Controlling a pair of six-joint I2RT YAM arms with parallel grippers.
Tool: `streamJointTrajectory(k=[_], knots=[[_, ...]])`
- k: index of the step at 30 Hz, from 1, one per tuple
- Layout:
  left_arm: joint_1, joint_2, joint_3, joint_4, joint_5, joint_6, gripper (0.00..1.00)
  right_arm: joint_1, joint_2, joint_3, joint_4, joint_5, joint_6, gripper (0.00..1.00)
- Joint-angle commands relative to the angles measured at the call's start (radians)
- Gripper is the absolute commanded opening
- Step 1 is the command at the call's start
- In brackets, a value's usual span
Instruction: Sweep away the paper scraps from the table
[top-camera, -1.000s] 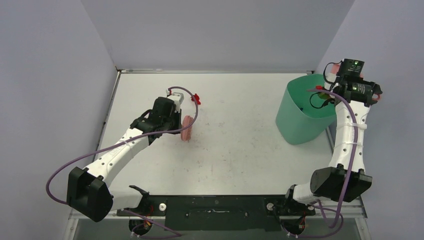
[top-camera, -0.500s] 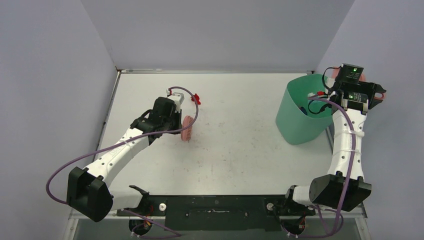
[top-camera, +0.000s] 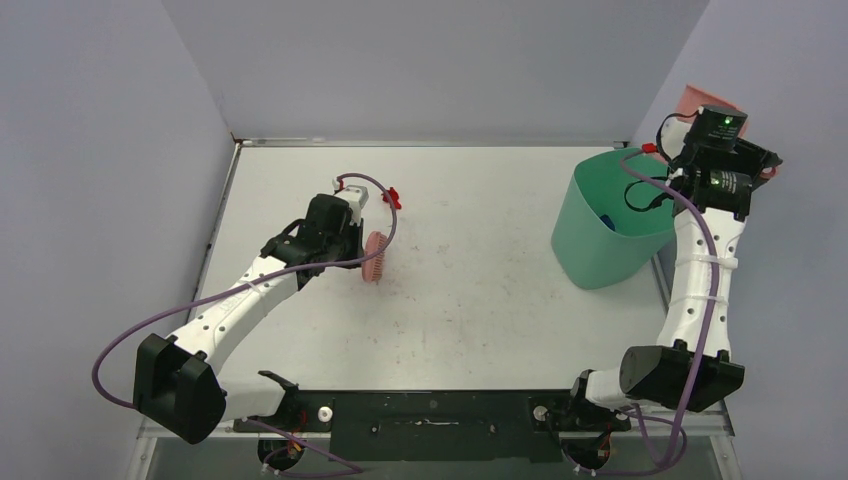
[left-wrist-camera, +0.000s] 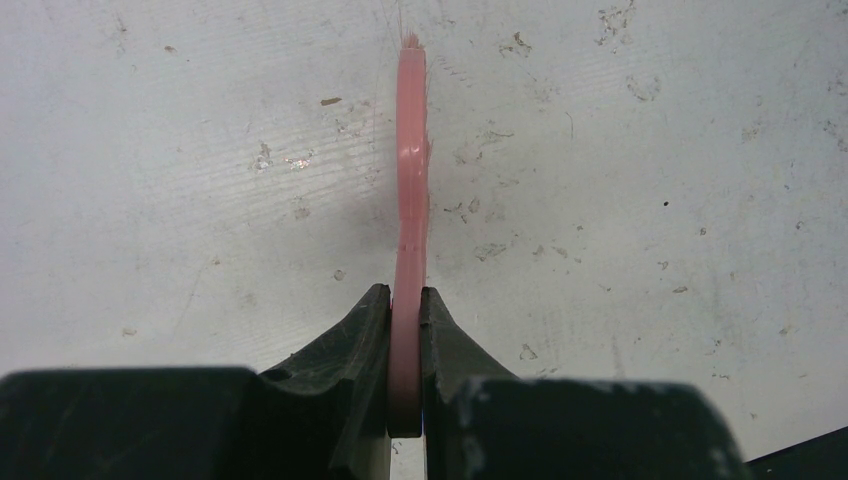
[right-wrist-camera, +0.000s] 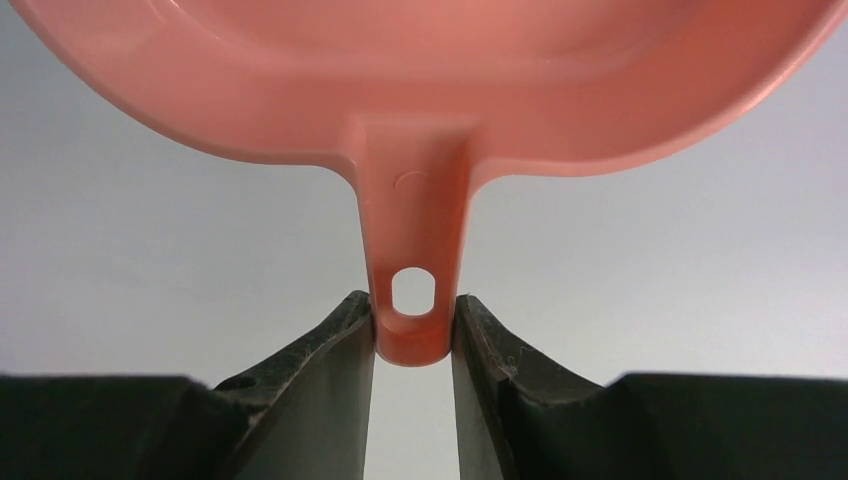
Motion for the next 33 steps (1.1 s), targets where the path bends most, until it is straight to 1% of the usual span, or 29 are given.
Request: streamJointTrajectory(k=[1,3,6,9,11,15,17,18,20,22,25,28,30,33], knots=[[-0.003,0.001,0.051,0.016,0.003,0.01,0.0,0.009,0.013,0.056,-0.013,-0.092,0.186,0.05],[-0.002,-0.002,0.048,0.019,-0.001,0.011,0.0,0.033,0.025,0.076,-0.025,-0.12,0.254,0.05],[-0.002,0.003,0.047,0.02,0.0,0.011,0.0,0.094,0.051,0.169,-0.102,-0.188,0.386,0.05],[-0.002,0.007,0.049,0.019,0.001,0.009,0.0,0.199,0.044,0.216,-0.132,-0.218,0.496,0.05],[-0.003,0.005,0.047,0.023,0.002,0.009,0.0,0.263,0.016,0.202,-0.112,-0.239,0.542,0.05],[-0.002,0.007,0.046,0.022,-0.004,0.011,0.0,0.442,-0.045,0.115,-0.036,-0.196,0.587,0.05],[-0.002,0.01,0.046,0.022,-0.006,0.011,0.0,0.513,-0.059,0.088,-0.059,-0.231,0.599,0.05],[-0.001,0.012,0.047,0.022,-0.008,0.01,0.0,0.553,-0.066,0.075,-0.083,-0.282,0.604,0.05],[-0.001,0.011,0.051,0.018,-0.014,0.01,0.0,0.608,-0.078,0.028,-0.078,-0.291,0.635,0.05],[-0.001,-0.001,0.046,0.03,-0.021,0.009,0.0,0.646,-0.082,-0.018,-0.068,-0.316,0.658,0.05],[0.001,-0.028,0.031,0.05,-0.046,0.009,0.0,0.681,-0.077,-0.078,-0.097,-0.425,0.665,0.05],[0.003,-0.029,0.031,0.047,-0.06,0.017,0.0,0.726,-0.061,-0.14,-0.166,-0.504,0.663,0.05],[0.005,-0.023,0.032,0.045,-0.075,0.022,0.0,0.751,-0.051,-0.198,-0.257,-0.59,0.619,0.05],[0.022,-0.007,0.042,0.044,-0.09,0.035,0.0,0.785,-0.045,-0.336,-0.343,-0.676,0.588,0.05]])
